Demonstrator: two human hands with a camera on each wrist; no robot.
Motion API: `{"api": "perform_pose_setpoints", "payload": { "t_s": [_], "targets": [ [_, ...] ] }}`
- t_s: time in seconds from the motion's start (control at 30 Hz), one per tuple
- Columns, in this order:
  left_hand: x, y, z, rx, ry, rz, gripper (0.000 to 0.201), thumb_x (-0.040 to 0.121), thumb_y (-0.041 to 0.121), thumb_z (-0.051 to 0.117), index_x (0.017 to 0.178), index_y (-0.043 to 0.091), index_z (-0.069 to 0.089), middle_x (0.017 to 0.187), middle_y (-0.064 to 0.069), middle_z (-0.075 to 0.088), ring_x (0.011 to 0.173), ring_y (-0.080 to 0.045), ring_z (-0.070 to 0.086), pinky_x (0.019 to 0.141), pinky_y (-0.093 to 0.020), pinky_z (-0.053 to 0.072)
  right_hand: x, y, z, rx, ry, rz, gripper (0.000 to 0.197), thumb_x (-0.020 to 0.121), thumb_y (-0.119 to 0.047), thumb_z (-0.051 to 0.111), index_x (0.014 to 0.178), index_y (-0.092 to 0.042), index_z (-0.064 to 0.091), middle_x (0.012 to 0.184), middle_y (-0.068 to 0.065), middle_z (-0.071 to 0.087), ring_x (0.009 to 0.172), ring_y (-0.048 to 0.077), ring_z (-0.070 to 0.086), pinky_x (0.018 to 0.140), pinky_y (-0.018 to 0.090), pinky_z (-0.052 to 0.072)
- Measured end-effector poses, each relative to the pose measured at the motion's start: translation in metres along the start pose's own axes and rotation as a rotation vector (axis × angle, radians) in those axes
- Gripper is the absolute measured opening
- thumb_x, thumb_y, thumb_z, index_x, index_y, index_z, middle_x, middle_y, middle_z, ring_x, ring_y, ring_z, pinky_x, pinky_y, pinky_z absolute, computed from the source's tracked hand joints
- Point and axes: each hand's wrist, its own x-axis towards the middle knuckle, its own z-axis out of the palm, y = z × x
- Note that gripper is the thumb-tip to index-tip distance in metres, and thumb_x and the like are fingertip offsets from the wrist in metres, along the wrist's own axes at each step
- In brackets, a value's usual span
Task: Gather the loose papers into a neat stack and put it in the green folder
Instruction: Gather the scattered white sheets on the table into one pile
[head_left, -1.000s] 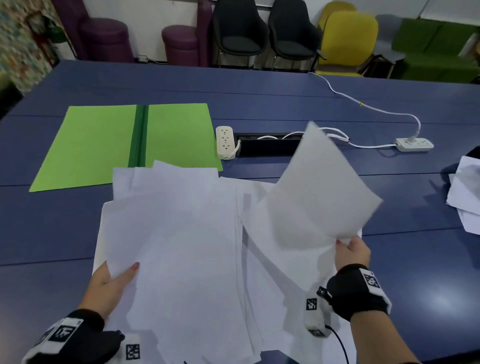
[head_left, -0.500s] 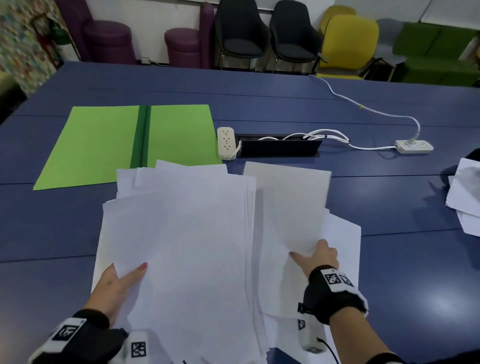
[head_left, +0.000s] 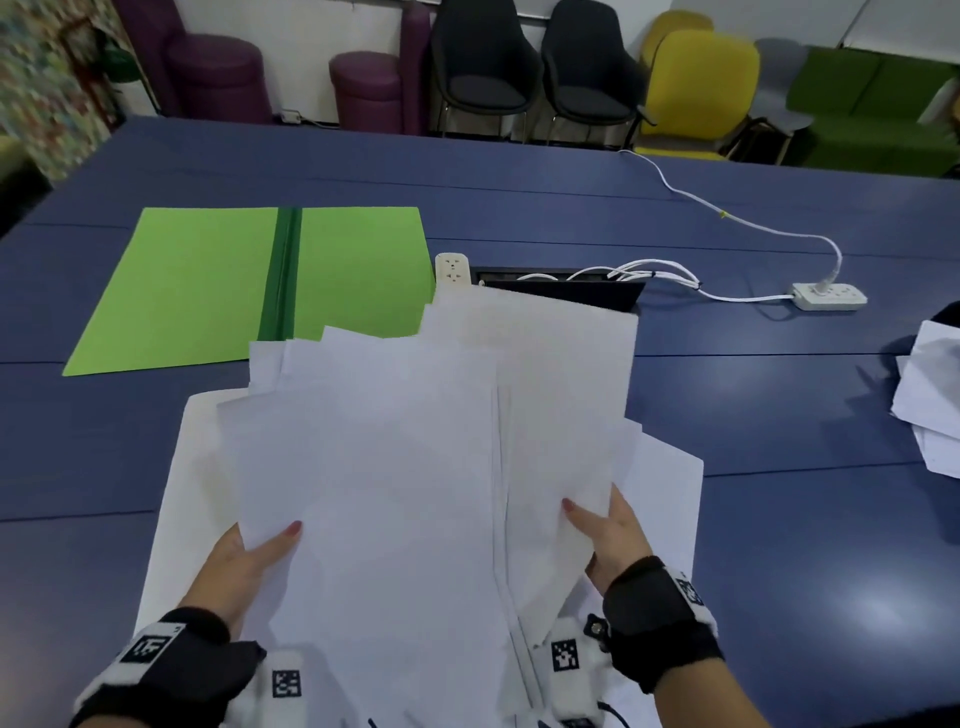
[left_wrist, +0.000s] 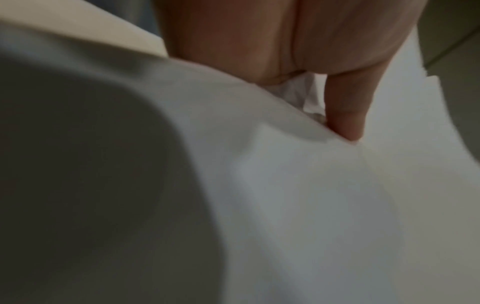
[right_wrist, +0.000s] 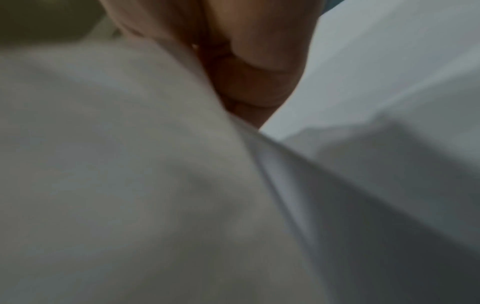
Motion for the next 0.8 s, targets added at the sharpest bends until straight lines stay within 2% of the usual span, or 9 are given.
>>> {"api": "perform_pose_setpoints", "payload": {
  "t_s": [0.07,0.2,0.3,0.43,0.5,0.6,0.67,0.73,0.8],
  "targets": [
    [-0.003,0.003,0.002,-0.037,-0.020,0.002,0.015,0.088,0.009,0.056,0.102,0.014,0.057,0.092,0.003,0.062,0.089,-0.017,0.057,0.090,-0.033,0.035,0.000,0.002,-0.003,-0.052,0.016,-0.027,0.030,0.083,0.004,0.057,0.097,-0.023,0.061,0.103,0.009,0.066,0.107,0.032,0.059,0.098,0.048,0.046],
    [-0.008,0.010,0.007,-0.086,-0.033,-0.003,0.010,0.088,0.011,0.057,0.094,0.019,0.056,0.091,0.004,0.061,0.089,-0.018,0.056,0.087,-0.032,0.035,-0.004,-0.006,-0.004,0.147,-0.090,-0.012,0.027,0.088,0.006,0.050,0.098,-0.017,0.060,0.091,-0.001,0.066,0.080,0.010,0.064,0.065,0.013,0.054],
    [-0.010,0.015,0.016,-0.137,-0.089,-0.027,0.010,0.085,0.010,0.060,0.094,0.016,0.060,0.094,-0.005,0.067,0.084,-0.019,0.062,0.072,-0.030,0.044,-0.004,-0.004,0.000,0.178,-0.183,0.059,0.031,0.079,0.004,0.059,0.104,-0.015,0.062,0.088,-0.002,0.072,0.083,0.016,0.068,0.068,0.019,0.055],
    [-0.005,0.017,0.032,-0.136,-0.165,-0.056,0.022,0.083,0.009,0.062,0.106,0.013,0.062,0.099,-0.009,0.072,0.085,-0.021,0.071,0.072,-0.032,0.052,-0.011,-0.008,0.010,0.252,-0.272,0.222,0.015,0.077,-0.020,0.060,0.080,-0.010,0.071,0.071,0.009,0.073,0.061,0.021,0.071,0.062,0.030,0.054],
    [-0.003,0.018,0.041,-0.117,-0.191,-0.054,0.021,0.086,0.008,0.058,0.106,0.015,0.062,0.091,-0.002,0.075,0.081,-0.016,0.071,0.063,-0.025,0.054,-0.011,-0.009,0.019,0.165,-0.293,0.267,0.036,0.082,-0.045,0.055,0.089,-0.015,0.074,0.089,0.008,0.075,0.083,0.021,0.072,0.077,0.032,0.056],
    [0.002,0.016,0.053,-0.035,-0.167,-0.037,0.018,0.088,0.010,0.058,0.103,0.019,0.059,0.094,0.003,0.070,0.085,-0.012,0.065,0.064,-0.022,0.047,-0.002,-0.012,0.018,0.023,-0.223,0.215,0.089,0.069,-0.076,0.047,0.133,-0.014,0.045,0.135,0.000,0.050,0.130,0.023,0.044,0.110,0.030,0.030],
    [0.009,0.011,0.057,0.000,-0.090,-0.049,0.021,0.089,0.011,0.057,0.109,0.015,0.058,0.107,-0.006,0.066,0.089,-0.018,0.062,0.073,-0.029,0.048,0.005,-0.010,0.011,0.004,-0.214,0.211,0.078,0.085,-0.064,0.034,0.142,-0.011,0.029,0.137,-0.005,0.038,0.138,0.022,0.030,0.110,0.030,0.023],
    [0.014,0.003,0.060,0.057,-0.046,-0.062,0.030,0.090,0.013,0.056,0.119,0.012,0.055,0.119,-0.011,0.062,0.101,-0.027,0.059,0.089,-0.037,0.045,0.008,0.000,0.004,-0.171,-0.280,0.160,0.096,0.066,-0.070,0.060,0.138,-0.011,0.038,0.137,-0.006,0.041,0.135,0.021,0.036,0.112,0.034,0.025],
    [0.015,0.000,0.063,0.104,-0.050,-0.063,0.034,0.090,0.016,0.056,0.124,0.013,0.053,0.121,-0.008,0.060,0.108,-0.027,0.056,0.095,-0.038,0.043,0.010,0.015,0.004,-0.295,-0.265,0.129,0.080,0.059,-0.039,0.083,0.125,-0.005,0.053,0.128,0.009,0.059,0.119,0.027,0.055,0.104,0.038,0.041]
  ]
}}
